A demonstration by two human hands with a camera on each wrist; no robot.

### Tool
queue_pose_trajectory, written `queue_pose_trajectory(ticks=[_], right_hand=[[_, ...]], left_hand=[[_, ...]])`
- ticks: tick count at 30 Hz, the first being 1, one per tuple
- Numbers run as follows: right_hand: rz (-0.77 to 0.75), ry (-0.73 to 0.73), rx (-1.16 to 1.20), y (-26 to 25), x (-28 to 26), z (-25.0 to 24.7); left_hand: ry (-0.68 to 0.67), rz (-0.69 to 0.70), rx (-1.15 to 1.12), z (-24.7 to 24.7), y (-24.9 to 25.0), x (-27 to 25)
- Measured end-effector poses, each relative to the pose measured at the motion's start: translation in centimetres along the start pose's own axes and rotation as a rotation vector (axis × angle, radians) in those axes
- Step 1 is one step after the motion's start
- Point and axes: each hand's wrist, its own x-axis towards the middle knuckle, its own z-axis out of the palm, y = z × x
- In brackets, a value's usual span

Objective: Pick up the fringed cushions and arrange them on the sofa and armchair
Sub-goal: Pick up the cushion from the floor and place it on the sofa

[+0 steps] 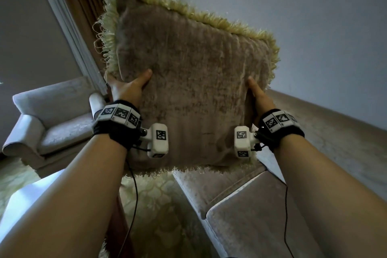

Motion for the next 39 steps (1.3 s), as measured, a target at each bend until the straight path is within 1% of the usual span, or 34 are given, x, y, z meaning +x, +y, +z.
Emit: queue_pose_trajectory(ticks=[2,5,12,18,21,23,25,27,31,33,35,37,39], right_hand=[[0.011,-0.035,-0.014,-0.6,-0.5,-0.7],[0.010,-0.018,0.013,-0.8,0.4,-2.7],[-0.045,0.091,0.028,-1.7,3.0,-7.3],[-0.049,0.260,0.031,-2.7,5.1,-11.1],[-0.083,0.348,0.088,-2.6,6.9,-13.2],[-0.110,0.441,0.116,-2.5,7.8,-14.1],[-0.080,0.547,0.146,-1.9,9.2,-15.5],[-0.053,0.625,0.155,-1.1,10.6,-16.9],[-0.001,0.753,0.142,-1.0,10.3,-16.2],[0.006,0.804,0.172,-0.4,10.4,-16.7],[0.010,0.853,0.238,0.5,10.6,-18.2],[-0.008,0.893,0.282,1.8,10.9,-20.7],[0.014,0.944,0.290,2.1,10.2,-21.4]], left_hand=[[-0.062,0.014,0.053,2.1,0.0,-0.3],[-0.125,0.026,0.043,5.2,-0.4,-0.5],[-0.274,0.082,0.068,13.2,-1.5,0.3],[-0.456,0.079,0.051,21.0,-3.6,1.6],[-0.552,0.069,0.082,25.6,-5.0,2.7],[-0.636,0.049,0.071,28.8,-5.9,3.6],[-0.742,0.017,0.045,31.8,-6.9,4.4],[-0.815,0.021,0.037,34.5,-7.5,4.9],[-0.963,0.015,0.053,39.7,-8.8,6.0],[-1.027,0.020,0.061,41.7,-9.3,5.9],[-1.085,0.026,0.065,43.5,-9.8,5.6],[-1.138,0.016,0.066,45.3,-10.7,5.2],[-1.174,0.015,0.075,46.8,-11.4,4.2]])
